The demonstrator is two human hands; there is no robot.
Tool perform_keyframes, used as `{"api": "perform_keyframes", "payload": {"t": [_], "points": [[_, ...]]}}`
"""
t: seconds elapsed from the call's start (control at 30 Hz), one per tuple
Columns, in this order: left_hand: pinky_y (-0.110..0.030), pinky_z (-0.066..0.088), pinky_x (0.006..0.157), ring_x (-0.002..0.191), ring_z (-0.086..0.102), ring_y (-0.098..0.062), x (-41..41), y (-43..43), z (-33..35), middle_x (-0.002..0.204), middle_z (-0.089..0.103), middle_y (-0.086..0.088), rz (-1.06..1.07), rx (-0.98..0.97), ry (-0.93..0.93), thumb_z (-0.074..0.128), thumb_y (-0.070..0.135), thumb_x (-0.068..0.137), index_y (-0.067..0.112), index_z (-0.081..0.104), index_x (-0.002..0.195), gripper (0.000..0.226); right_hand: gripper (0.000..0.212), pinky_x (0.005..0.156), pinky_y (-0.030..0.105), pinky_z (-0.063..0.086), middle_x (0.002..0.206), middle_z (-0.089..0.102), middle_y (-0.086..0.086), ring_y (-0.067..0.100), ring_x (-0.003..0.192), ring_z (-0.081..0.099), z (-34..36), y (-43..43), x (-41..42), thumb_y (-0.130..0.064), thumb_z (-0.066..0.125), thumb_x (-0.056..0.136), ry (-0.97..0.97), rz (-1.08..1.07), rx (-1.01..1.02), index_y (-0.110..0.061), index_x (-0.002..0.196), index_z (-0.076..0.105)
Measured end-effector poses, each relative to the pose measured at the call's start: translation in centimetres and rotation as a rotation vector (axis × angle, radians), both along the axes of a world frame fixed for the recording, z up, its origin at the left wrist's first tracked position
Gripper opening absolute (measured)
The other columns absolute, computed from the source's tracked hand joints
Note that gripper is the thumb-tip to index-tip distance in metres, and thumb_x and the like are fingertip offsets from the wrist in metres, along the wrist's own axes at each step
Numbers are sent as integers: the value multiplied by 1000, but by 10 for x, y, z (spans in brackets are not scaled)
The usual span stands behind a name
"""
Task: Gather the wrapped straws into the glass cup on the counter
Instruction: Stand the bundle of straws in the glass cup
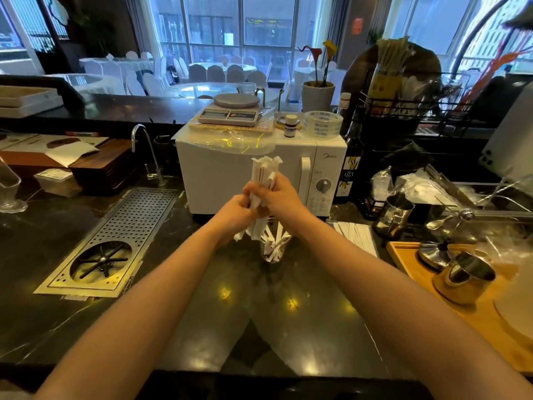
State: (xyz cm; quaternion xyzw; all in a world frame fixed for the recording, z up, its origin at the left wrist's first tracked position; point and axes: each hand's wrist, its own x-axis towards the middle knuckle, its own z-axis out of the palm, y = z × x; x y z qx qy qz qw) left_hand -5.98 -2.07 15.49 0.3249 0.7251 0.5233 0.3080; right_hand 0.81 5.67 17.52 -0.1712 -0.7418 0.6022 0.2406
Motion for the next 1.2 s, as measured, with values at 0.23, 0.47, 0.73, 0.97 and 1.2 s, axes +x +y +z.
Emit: {"api": "perform_keyframes", "payload": {"t": [0.23,0.47,0.73,0.97,1.2], "points": [[-44,37,106,118,52,-27,-28,44,4,116,59,-9,-114,52,-26,50,8,88,4,49,124,36,5,66,21,51,72,60,1,12,66,59,5,39,-23,-8,51,90,25,-78,-1,-7,94,52],[-42,42,102,115,56,-30,-40,74,-21,120,61,-17,-164,12,-82,50,11,89,2,52,121,34,12,78,29,49,79,60,0,16,81,59,-20,63,-37,-11,52,90,-65,-161,-24,-9,102,52],[-47,42,103,114,57,-31,-49,84,-52,120,61,-18,-169,-56,-97,53,12,87,4,52,122,36,25,83,32,46,100,61,15,22,96,57,-48,74,-47,-11,59,86,-154,-209,-34,-9,110,54],[-32,47,88,102,59,-19,-55,87,-63,109,63,-8,-195,-66,-7,55,12,86,10,55,118,32,18,82,22,44,87,53,-5,14,96,52,-60,82,-48,-8,61,84,-169,-182,70,-14,97,50],[-31,50,84,108,56,-24,-65,87,-60,118,56,-12,-103,-8,168,61,6,81,12,45,119,42,22,69,11,42,98,59,8,16,94,52,-69,84,-47,-10,55,88,-279,-157,273,-3,109,56]]}}
